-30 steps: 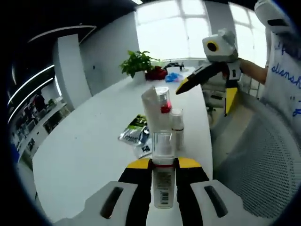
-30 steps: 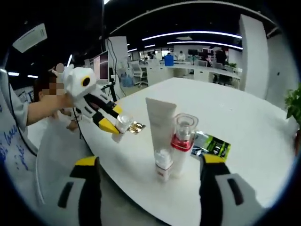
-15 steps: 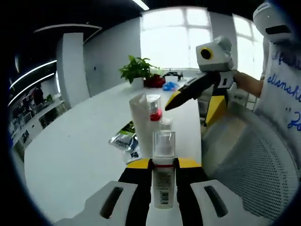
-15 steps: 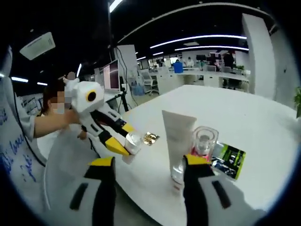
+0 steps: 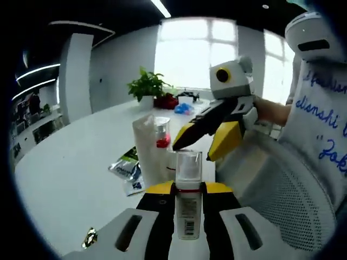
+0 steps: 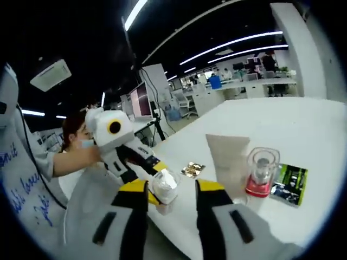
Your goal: Arrange the skincare products in the storage area until every visible bottle or jar stands upright without overlapping.
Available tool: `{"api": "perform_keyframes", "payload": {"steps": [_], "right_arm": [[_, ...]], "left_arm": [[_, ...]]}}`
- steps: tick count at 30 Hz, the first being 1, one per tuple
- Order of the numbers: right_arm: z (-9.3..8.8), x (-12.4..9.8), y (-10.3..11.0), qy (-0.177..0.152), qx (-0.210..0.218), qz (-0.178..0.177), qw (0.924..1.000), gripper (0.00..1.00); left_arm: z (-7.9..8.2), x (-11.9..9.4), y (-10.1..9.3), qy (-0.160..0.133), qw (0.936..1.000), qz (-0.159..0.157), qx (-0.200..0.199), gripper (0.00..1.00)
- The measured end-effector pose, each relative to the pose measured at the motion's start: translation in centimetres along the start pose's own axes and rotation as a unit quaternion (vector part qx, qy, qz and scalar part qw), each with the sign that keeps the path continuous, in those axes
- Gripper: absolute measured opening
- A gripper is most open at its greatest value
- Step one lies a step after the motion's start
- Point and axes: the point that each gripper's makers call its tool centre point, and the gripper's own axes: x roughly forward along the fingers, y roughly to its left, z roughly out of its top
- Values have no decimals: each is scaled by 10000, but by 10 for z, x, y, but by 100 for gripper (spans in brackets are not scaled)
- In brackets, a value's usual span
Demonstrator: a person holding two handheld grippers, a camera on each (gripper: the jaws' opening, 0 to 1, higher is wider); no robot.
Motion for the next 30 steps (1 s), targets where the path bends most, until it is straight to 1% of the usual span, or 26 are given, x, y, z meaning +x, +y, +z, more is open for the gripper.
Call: {"api": "perform_keyframes", "payload": {"steps": [1, 2, 4, 5, 8, 11, 15, 17, 20, 25, 27, 29, 30], "right_arm": [[1, 0, 1, -27, -2, 15, 10000, 33], [1, 1, 3, -41, 23, 87, 10000, 32], [3, 2, 4, -111, 87, 118, 9998, 30], [2, 2, 6, -79, 107, 179, 9998, 30], [-1, 4, 6, -54, 125, 203, 9997, 29], [0, 4, 8, -158, 282, 295, 9990, 28], [4, 4, 12, -310, 296, 379, 9984, 25], [3, 5, 13, -306, 329, 385, 9982, 24], [3, 5, 14, -349, 358, 451, 9977, 23], [2, 6, 14, -336, 344, 468, 9977, 22], [-1, 7, 13, -259, 266, 399, 9985, 22], [-2, 8, 13, -220, 240, 391, 9987, 22], [-3, 8, 11, -203, 203, 323, 9991, 21]], "left_arm": [[1, 1, -1, -9, 10000, -27, 46, 15], [1, 1, -3, -15, 10000, -85, 27, 15], [0, 2, -4, -39, 9999, -152, -48, 15], [0, 2, -4, -63, 9998, -185, -75, 15], [3, 2, -5, -218, 9990, -298, -238, 15], [3, 1, -6, -281, 9985, -364, -286, 15], [5, -1, -8, -405, 9969, -521, -431, 15], [4, -1, -10, -393, 9969, -571, -363, 15], [3, -2, -13, -381, 9963, -669, -385, 15], [1, -2, -10, -409, 9955, -722, -461, 15], [0, 4, -13, -343, 9964, -640, -428, 15], [-2, 6, -14, -287, 9965, -633, -455, 15], [-3, 7, -12, -261, 9972, -543, -437, 16]]}}
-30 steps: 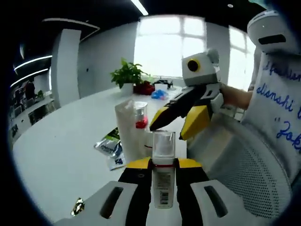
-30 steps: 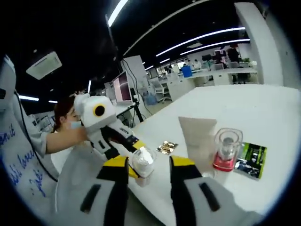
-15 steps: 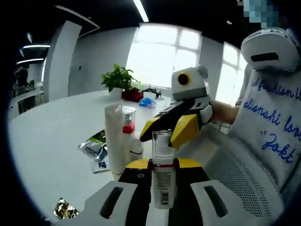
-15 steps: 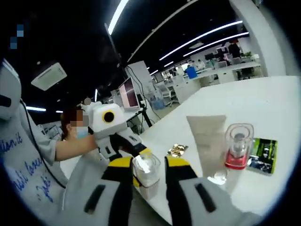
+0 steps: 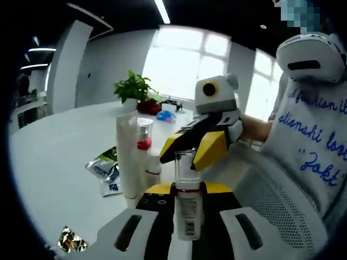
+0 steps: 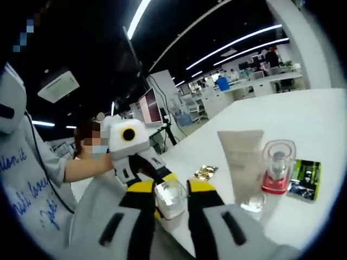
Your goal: Arrange the skincare products in the storage area until every visible bottle or jar stands upright without overlapping.
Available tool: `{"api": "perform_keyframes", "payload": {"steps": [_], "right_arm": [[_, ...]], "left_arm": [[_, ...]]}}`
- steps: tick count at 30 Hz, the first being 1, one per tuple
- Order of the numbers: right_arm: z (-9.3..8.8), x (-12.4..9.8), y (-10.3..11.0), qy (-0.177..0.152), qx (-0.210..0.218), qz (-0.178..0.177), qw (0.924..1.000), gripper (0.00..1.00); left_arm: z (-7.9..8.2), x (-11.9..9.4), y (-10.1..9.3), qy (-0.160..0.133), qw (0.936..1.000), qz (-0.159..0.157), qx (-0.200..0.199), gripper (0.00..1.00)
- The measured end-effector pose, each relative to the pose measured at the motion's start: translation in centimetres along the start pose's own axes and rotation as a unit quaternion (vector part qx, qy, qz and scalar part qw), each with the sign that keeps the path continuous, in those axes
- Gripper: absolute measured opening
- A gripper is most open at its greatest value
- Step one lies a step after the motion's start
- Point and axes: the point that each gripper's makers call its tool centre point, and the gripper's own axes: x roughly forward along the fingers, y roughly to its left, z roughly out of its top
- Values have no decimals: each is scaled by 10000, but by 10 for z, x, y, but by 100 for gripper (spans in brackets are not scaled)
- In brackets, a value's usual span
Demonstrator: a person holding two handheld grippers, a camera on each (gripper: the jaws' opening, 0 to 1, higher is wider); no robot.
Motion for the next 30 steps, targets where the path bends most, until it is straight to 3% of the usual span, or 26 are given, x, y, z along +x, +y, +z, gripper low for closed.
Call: {"api": "perform_keyframes", "payload": {"steps": [5, 10, 16, 18, 22, 23, 25, 28, 30], "right_arm": [[-4, 3, -7, 90, -2, -234, 9997, 21], [-6, 7, -12, 106, -15, -450, 9989, 21], [-10, 9, -13, 158, -66, -597, 9981, 21], [-9, 9, -15, 105, -72, -667, 9977, 21], [-3, 8, -19, -66, 21, -787, 9969, 20], [-2, 7, -21, -106, 75, -805, 9967, 20], [0, 6, -22, -209, 232, -808, 9962, 20], [1, 5, -23, -326, 384, -808, 9955, 20], [3, 4, -24, -421, 541, -804, 9944, 20]], "left_arm": [[-6, 4, 8, 362, 9974, 533, 333, 17], [-11, 7, 15, 842, 9854, 1229, 824, 19], [-16, 6, 25, 1478, 9556, 2052, 1512, 20], [-15, 6, 27, 1571, 9476, 2254, 1628, 20], [-9, 2, 36, 1604, 9254, 2811, 1970, 20], [-8, 1, 38, 1671, 9157, 2941, 2171, 20], [-8, 1, 39, 1748, 9070, 3028, 2348, 21], [-10, -3, 46, 1915, 8883, 3241, 2629, 21], [-12, -4, 48, 1951, 8860, 3295, 2614, 21]]}}
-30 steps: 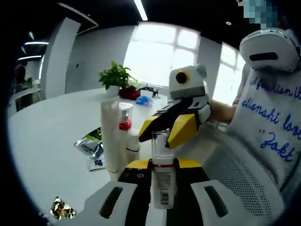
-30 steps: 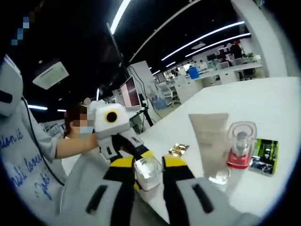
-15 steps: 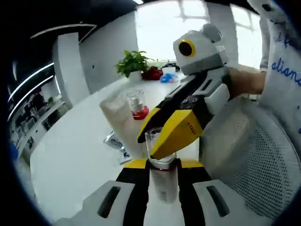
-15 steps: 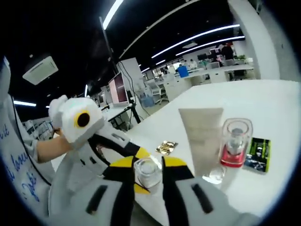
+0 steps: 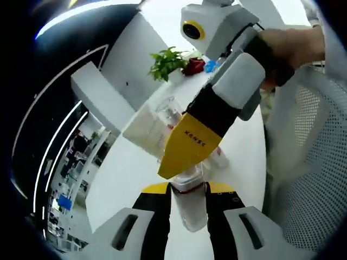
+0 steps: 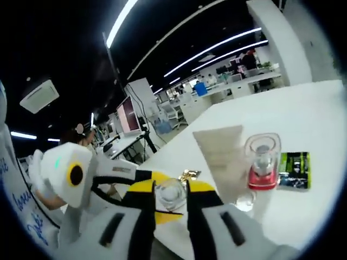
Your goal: Arrange the skincare products in the storage area until every visible bottle or jar stands upright without overlapping.
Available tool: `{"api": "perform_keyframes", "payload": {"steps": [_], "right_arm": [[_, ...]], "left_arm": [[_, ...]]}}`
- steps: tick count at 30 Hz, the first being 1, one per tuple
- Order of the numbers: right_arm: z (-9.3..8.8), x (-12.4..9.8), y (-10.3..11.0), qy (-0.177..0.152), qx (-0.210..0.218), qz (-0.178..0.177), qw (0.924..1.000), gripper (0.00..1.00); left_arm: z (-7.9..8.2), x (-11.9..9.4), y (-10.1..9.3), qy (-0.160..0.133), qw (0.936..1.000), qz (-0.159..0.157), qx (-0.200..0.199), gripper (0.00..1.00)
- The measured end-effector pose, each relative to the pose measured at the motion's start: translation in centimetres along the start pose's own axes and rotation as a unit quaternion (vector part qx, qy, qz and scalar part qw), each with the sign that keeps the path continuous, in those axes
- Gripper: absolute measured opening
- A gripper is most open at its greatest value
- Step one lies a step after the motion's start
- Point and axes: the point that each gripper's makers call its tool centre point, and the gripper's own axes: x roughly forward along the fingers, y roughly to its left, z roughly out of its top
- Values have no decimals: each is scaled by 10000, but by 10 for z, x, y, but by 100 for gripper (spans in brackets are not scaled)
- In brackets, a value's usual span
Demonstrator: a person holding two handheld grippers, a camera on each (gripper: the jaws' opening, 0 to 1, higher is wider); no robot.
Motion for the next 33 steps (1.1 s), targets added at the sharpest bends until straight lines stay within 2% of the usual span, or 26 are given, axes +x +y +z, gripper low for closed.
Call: {"api": "perform_keyframes", "payload": {"steps": [4, 9, 14, 16, 18, 19, 20, 21, 22, 23, 24, 25, 26, 27, 28, 29, 31, 32, 33], "right_arm": [[4, -2, 0, -121, 180, 7, 9998, 20], [5, -3, -2, -197, 392, -16, 9990, 20], [4, -3, 0, -182, 446, -4, 9988, 20], [2, -4, 2, -94, 389, 62, 9992, 21], [3, -3, 4, -131, 398, 134, 9990, 21], [1, -4, 5, -100, 397, 190, 9990, 21], [2, -5, 6, -147, 364, 232, 9990, 21], [2, -5, 9, -132, 316, 338, 9988, 21], [2, -7, 10, -137, 282, 352, 9989, 21], [7, -7, 12, -254, 146, 410, 9987, 22], [7, -9, 17, -177, 18, 602, 9980, 24], [7, -9, 17, -168, 23, 563, 9983, 26], [8, -10, 20, -151, -257, 691, 9972, 28], [8, -11, 22, -131, -322, 764, 9965, 30], [11, -13, 21, -179, -278, 735, 9967, 29], [11, -14, 23, -176, -364, 848, 9956, 29], [13, -15, 23, -181, -398, 879, 9952, 30], [10, -17, 30, -86, -573, 1136, 9918, 30], [10, -17, 29, -47, -531, 1123, 9922, 30]], "left_arm": [[-7, 0, 7, 159, 9994, 228, 188, 21], [-14, 0, 14, 381, 9959, 435, 688, 20], [-14, 0, 17, 388, 9950, 526, 758, 19], [-15, -1, 16, 404, 9958, 416, 708, 18], [-15, -1, 12, 309, 9977, 194, 576, 18], [-17, -1, 8, 284, 9989, 8, 384, 18], [-15, 0, 5, 86, 9997, -220, 75, 18], [-15, 0, 3, 8, 9993, -355, -129, 18], [-14, -2, -2, -125, 9972, -663, -320, 17], [-14, -3, -5, -167, 9950, -829, -523, 17], [-14, -4, -8, -286, 9916, -1036, -727, 17], [-14, -5, -12, -328, 9871, -1257, -937, 17], [-12, -6, -14, -459, 9811, -1463, -1178, 17], [-12, -6, -14, -497, 9778, -1537, -1336, 17], [-14, -7, -15, -513, 9750, -1653, -1396, 17], [-14, -8, -17, -560, 9723, -1791, -1391, 17], [-16, -9, -19, -629, 9626, -2031, -1680, 17], [-15, -11, -22, -714, 9574, -2228, -1690, 17], [-14, -11, -21, -766, 9544, -2264, -1790, 17]]}}
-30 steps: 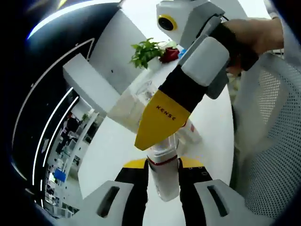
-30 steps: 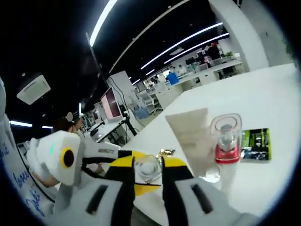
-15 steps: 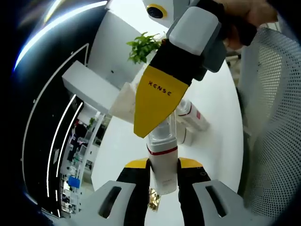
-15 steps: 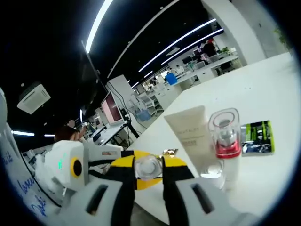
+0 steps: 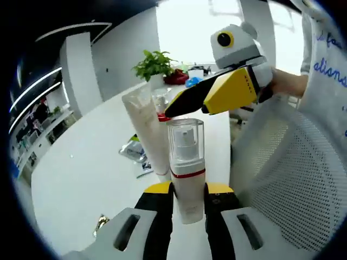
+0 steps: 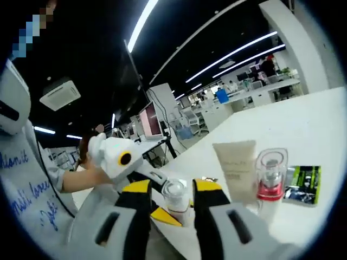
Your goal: Arrange the skincare products in the storage area until every visible bottle or jar stands upright without overlapping.
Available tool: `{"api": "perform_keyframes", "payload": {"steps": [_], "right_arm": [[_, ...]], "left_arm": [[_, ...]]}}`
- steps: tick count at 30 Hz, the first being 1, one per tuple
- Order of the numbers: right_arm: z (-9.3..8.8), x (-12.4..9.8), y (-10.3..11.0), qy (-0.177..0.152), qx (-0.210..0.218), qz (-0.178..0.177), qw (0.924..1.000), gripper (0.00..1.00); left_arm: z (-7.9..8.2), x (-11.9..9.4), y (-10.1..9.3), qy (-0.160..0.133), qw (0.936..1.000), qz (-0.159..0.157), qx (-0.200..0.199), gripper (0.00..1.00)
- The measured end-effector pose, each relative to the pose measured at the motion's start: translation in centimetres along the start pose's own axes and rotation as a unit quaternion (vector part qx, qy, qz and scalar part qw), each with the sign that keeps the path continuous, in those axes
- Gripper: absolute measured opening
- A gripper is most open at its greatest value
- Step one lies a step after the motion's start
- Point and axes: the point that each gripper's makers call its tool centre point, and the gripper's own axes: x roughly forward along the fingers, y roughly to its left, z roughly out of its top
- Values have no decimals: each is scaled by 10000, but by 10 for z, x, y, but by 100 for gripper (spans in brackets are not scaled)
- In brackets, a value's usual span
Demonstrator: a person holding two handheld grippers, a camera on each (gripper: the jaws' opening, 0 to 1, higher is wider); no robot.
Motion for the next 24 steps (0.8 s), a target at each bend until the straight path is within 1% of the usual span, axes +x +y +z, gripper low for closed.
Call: {"api": "perform_keyframes", "payload": {"steps": [1, 2, 3, 4, 5, 6, 7, 8, 10, 11, 12, 14, 18, 19, 22, 24], "right_arm": [[0, 0, 0, 9, -53, 10, 10000, 32], [-4, 1, 5, 170, -168, 170, 9996, 32], [-5, 2, 4, 198, -155, 126, 9996, 32], [-7, 4, 3, 245, -220, 102, 9994, 33], [-7, 6, 3, 238, -214, 105, 9994, 32], [-7, 6, 3, 221, -176, 130, 9995, 32], [-6, 7, 4, 199, -123, 173, 9996, 32], [-5, 8, 5, 176, -84, 213, 9996, 32], [-5, 10, 8, 197, -95, 264, 9994, 31], [-5, 11, 9, 215, -106, 294, 9993, 31], [-5, 11, 9, 211, -94, 317, 9992, 31], [-4, 12, 11, 195, -68, 378, 9991, 30], [-3, 13, 12, 240, -125, 460, 9986, 27], [-4, 13, 13, 257, -138, 518, 9982, 27], [-6, 13, 16, 309, -160, 610, 9975, 26], [-6, 13, 17, 323, -175, 646, 9972, 26]], "left_arm": [[0, 0, -2, -19, 9999, -116, -110, 17], [1, -1, -6, -113, 9990, -364, -249, 17], [3, -1, -7, -211, 9983, -443, -323, 17], [3, -2, -13, -206, 9958, -729, -516, 17], [3, -1, -12, -248, 9958, -738, -478, 17], [4, -1, -16, -291, 9945, -897, -453, 17], [5, -2, -20, -337, 9925, -1057, -510, 17], [7, -2, -19, -401, 9914, -1077, -620, 17], [10, -3, -21, -497, 9894, -1191, -671, 17], [13, -1, -26, -517, 9889, -1218, -682, 17], [14, -1, -31, -547, 9874, -1344, -624, 17], [14, -2, -36, -504, 9866, -1456, -529, 17], [16, 2, -49, -489, 9842, -1638, -467, 17], [15, 0, -46, -497, 9836, -1666, -472, 17], [14, -1, -50, -497, 9809, -1835, -418, 17], [14, -4, -53, -515, 9776, -2004, -388, 17]]}}
